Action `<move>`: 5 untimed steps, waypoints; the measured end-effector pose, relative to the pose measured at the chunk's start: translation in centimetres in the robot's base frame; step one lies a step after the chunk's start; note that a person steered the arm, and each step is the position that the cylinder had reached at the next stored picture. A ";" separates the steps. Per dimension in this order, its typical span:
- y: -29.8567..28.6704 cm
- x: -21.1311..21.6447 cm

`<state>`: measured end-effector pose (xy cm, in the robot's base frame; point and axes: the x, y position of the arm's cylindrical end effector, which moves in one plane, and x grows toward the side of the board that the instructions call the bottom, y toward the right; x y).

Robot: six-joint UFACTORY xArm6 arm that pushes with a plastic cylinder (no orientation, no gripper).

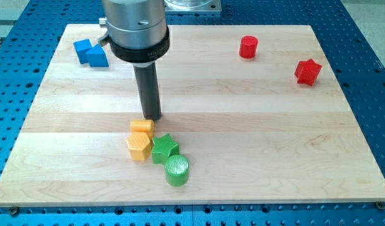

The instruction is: Place your hand in between the blue blocks

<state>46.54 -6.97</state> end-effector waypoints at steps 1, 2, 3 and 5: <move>0.0 -0.3; 0.1 -2.3; 0.5 -4.1; 0.7 -4.8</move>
<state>41.73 -6.29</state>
